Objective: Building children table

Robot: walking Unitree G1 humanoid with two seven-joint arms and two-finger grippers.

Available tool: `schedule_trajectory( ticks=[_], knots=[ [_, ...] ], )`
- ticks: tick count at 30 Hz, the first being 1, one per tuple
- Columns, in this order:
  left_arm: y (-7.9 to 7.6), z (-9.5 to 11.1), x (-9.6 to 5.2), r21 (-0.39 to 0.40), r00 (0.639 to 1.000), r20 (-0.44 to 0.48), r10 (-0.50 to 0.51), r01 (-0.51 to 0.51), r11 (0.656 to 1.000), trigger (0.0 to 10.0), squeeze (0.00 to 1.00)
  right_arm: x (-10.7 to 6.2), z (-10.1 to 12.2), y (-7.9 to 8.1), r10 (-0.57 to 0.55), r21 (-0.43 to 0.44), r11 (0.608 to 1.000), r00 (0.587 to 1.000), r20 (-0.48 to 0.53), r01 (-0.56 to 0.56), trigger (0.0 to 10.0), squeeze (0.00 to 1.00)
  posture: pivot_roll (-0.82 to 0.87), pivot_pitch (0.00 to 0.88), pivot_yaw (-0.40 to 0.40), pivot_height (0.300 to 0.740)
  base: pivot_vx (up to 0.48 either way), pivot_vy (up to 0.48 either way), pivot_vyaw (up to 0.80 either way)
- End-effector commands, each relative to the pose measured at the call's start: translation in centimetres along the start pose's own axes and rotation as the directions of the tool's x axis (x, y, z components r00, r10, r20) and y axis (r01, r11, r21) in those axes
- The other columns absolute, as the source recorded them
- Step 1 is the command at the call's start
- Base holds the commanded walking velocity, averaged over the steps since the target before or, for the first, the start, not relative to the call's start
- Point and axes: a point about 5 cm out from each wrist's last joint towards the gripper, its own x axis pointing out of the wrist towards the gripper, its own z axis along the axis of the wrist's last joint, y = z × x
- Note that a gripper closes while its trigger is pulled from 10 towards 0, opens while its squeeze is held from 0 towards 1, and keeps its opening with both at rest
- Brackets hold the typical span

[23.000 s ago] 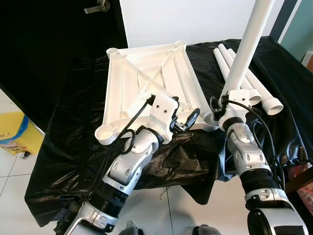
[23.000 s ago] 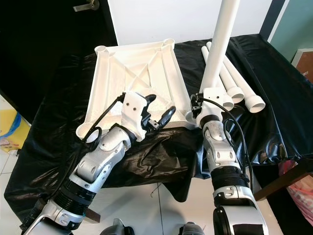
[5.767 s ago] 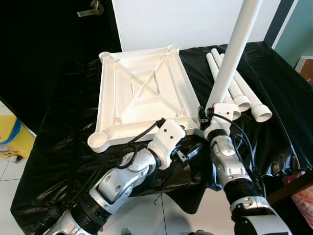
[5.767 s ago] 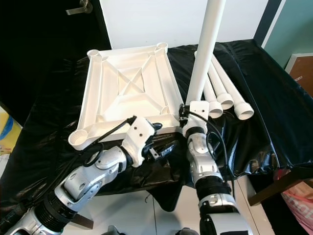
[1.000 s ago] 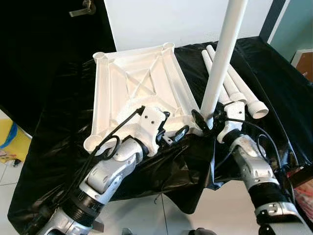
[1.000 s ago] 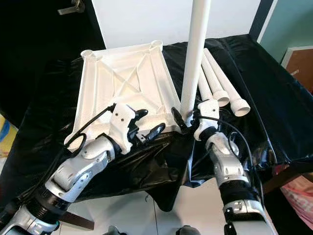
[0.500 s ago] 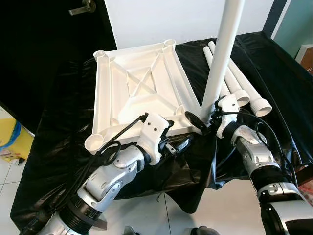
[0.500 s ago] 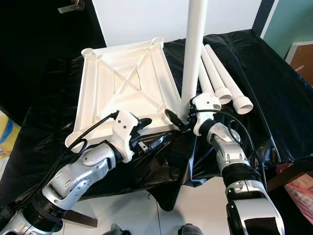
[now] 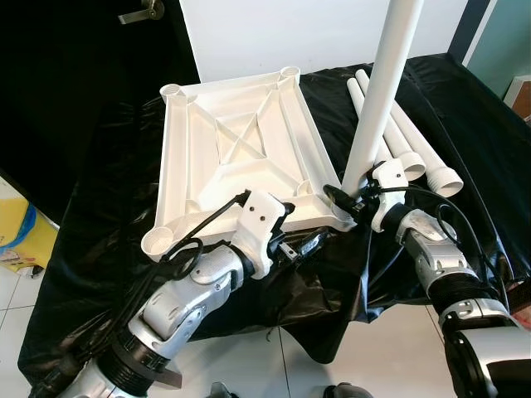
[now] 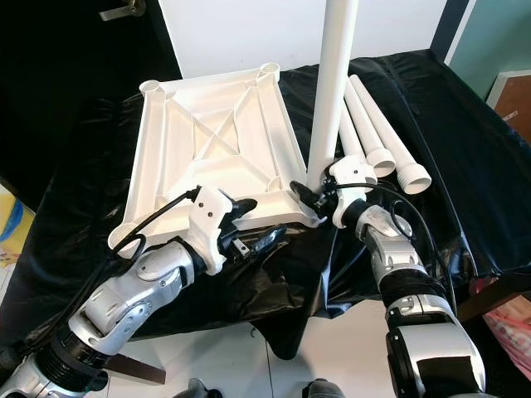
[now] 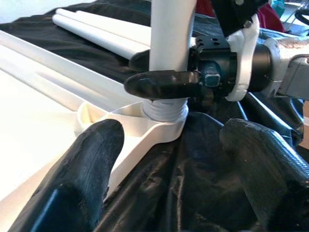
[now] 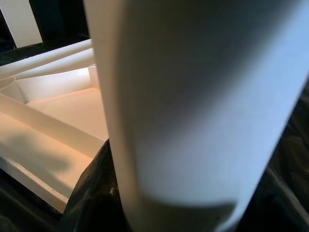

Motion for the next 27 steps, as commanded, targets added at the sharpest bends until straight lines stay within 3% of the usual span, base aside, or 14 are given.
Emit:
schedule_trajectory(
  ticks=[1,3,4,11,12,16,23,26,27],
  knots=[
    [-0.9,0.3,-0.2,0.01,0.975,-0.003,-0.224,0.224,0.975,10.0,0.0,-0.3,-1.1,0.2,-0.011,0.019,1.0,0.999,-0.04,0.012,0.0,0.0,-0.06,0.081,0.067,0.74,0.0,0.0,0.0],
    [-0.9,0.2,-0.1,0.009,0.975,-0.001,-0.221,0.221,0.975,10.0,0.0,-0.4,-1.2,0.2,-0.018,0.018,1.0,0.999,-0.044,0.018,0.0,0.0,-0.06,0.079,0.067,0.74,0.0,0.0,0.0],
    [-0.7,0.3,0.0,0.009,0.977,0.004,-0.211,0.211,0.977,10.0,0.0,-0.5,-1.3,0.1,-0.039,0.03,0.999,0.998,-0.041,0.04,10.0,0.0,-0.05,0.087,0.061,0.74,0.0,0.0,0.0],
    [0.4,0.6,-0.1,0.037,0.986,0.001,-0.169,0.168,0.985,10.0,0.0,-0.3,-1.6,0.6,-0.126,0.05,0.991,0.992,-0.019,0.127,10.0,0.0,-0.03,0.089,0.066,0.74,0.0,0.0,0.0],
    [0.6,0.9,-0.2,0.053,0.986,-0.001,-0.165,0.165,0.985,10.0,0.0,-0.2,-1.5,0.6,-0.196,0.043,0.98,0.981,-0.007,0.196,10.0,0.0,-0.01,0.102,0.068,0.74,0.0,0.0,0.0],
    [0.6,1.2,-0.2,0.057,0.986,0.002,-0.169,0.169,0.984,10.0,0.0,-0.2,-1.7,0.7,-0.263,0.02,0.964,0.965,-0.014,0.264,10.0,0.0,0.0,0.11,0.055,0.74,0.0,0.0,0.0],
    [0.5,1.0,-0.1,0.043,0.989,0.008,-0.15,0.15,0.988,10.0,0.0,-0.5,-2.3,1.6,-0.414,0.051,0.909,0.91,-0.012,0.414,10.0,0.0,-0.02,0.122,0.059,0.74,0.0,0.0,0.0],
    [0.5,0.9,-0.1,0.036,0.988,0.01,-0.151,0.151,0.988,10.0,0.0,-0.5,-2.5,2.1,-0.477,0.075,0.876,0.879,-0.019,0.477,10.0,0.0,-0.03,0.12,0.064,0.74,0.0,0.0,0.0],
    [0.4,0.9,0.0,0.037,0.988,0.01,-0.154,0.153,0.987,10.0,0.0,-0.6,-2.6,2.3,-0.527,0.08,0.846,0.849,-0.032,0.527,10.0,0.0,-0.04,0.115,0.07,0.74,0.0,0.0,0.0]
  ],
)
